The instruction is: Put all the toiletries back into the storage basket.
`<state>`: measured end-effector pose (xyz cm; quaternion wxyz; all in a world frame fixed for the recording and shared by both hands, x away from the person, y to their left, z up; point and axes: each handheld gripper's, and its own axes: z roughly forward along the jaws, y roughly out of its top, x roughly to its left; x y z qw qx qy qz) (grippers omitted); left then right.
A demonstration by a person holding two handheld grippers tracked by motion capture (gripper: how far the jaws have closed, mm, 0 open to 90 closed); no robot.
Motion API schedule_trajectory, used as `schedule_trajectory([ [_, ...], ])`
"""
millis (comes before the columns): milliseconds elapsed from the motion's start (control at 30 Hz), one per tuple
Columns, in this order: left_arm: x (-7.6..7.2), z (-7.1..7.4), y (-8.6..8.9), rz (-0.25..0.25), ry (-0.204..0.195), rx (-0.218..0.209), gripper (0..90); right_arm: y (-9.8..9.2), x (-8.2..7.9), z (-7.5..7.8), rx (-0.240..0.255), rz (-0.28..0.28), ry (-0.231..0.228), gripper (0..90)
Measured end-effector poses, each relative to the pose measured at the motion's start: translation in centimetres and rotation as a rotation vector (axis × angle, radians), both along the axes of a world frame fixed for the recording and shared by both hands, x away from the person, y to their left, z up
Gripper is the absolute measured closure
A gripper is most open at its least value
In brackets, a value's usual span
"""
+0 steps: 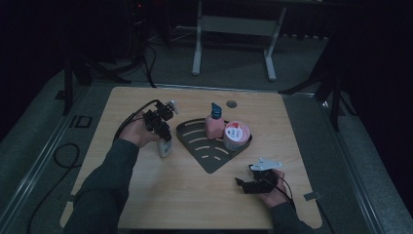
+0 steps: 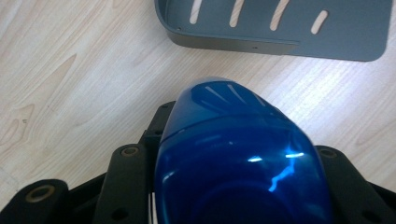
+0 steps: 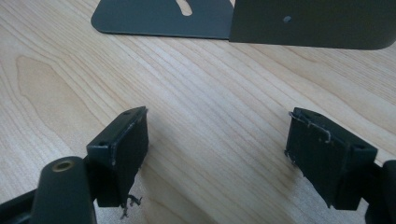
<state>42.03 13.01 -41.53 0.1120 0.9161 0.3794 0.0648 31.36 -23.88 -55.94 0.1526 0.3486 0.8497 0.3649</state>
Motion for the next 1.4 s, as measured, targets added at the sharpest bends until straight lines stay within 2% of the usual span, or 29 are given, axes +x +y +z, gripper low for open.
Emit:
schedule_trajectory([
  [567, 0.0, 1.2, 0.2, -0.015, -0.011, -0.012, 53.3, 0.0, 0.0, 0.0, 0.000, 0.000, -0.002, 20.5],
  [967, -0.1, 3.0, -0.2, -0.017, -0.053, -0.016, 53.4, 0.0, 0.0, 0.0, -0.001, 0.001, -0.001, 20.5],
  [1400, 0.2, 4.5, -0.9, -0.030, -0.072, -0.038, 53.4, 0.0, 0.0, 0.0, 0.000, 0.001, -0.001, 20.5],
])
